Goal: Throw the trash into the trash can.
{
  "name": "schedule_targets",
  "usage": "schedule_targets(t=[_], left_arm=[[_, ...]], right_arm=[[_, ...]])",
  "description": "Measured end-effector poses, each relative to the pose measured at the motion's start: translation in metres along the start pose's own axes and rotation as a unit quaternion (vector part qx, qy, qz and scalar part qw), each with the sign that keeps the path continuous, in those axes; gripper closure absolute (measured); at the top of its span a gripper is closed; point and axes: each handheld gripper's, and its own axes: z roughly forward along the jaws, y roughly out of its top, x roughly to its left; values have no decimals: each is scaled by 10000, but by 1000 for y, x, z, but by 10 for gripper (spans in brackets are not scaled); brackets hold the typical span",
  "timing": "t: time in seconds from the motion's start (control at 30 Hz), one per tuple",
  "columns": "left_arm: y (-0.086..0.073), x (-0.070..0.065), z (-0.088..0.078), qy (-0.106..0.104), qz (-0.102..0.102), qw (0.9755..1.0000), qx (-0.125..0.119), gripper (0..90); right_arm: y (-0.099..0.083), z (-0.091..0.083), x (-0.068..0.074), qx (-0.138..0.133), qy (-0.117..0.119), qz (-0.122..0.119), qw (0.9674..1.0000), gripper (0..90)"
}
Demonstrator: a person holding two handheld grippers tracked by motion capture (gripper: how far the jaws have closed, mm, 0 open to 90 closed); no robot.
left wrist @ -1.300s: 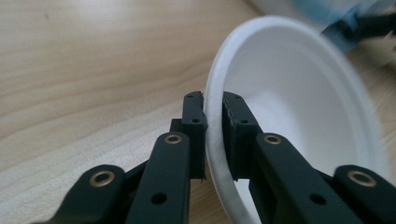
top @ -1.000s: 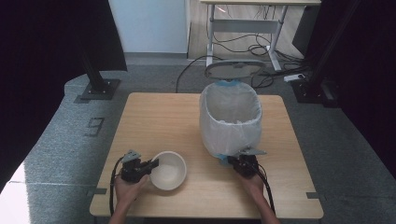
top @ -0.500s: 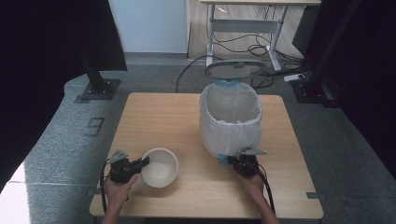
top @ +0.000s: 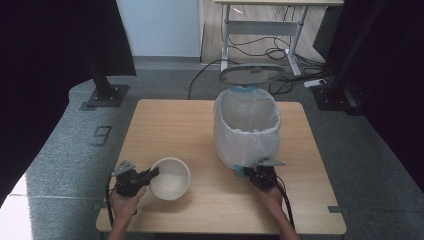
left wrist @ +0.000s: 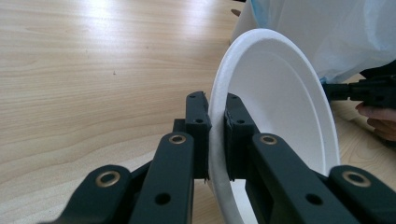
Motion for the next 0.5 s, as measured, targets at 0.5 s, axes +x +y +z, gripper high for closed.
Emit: schedule_targets(t=[0.5], left_arm=[[8,-6,-11,-60,157,9995,-251,829]], right_arm=[[0,0,0,-4,-1,2,10000,895]])
